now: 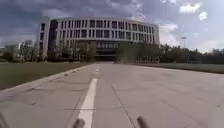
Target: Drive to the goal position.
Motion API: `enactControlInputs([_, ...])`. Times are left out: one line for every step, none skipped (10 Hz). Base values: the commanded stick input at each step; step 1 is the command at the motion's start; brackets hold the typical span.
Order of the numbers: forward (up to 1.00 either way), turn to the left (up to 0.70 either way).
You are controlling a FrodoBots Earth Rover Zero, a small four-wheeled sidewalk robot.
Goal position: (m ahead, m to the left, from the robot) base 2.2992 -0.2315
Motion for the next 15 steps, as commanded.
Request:
enactControlInputs([0.70,0.00])
enactControlInputs([0.70,0.00])
enactControlInputs([0.70,0.00])
enactControlInputs([0.70,-0.01])
enactControlInputs([0.70,-0.03])
enactControlInputs([0.70,-0.06])
enactControlInputs([0.70,-0.08])
enactControlInputs([0.70,-0.10])
enactControlInputs([0.70,-0.12])
enactControlInputs([0.70,-0.14])
enactControlInputs([0.70,-0.17])
enactControlInputs([0.70,-0.19])
enactControlInputs([0.70,-0.21])
enactControlInputs([0.70,-0.29])
enactControlInputs([0.70,-0.18])
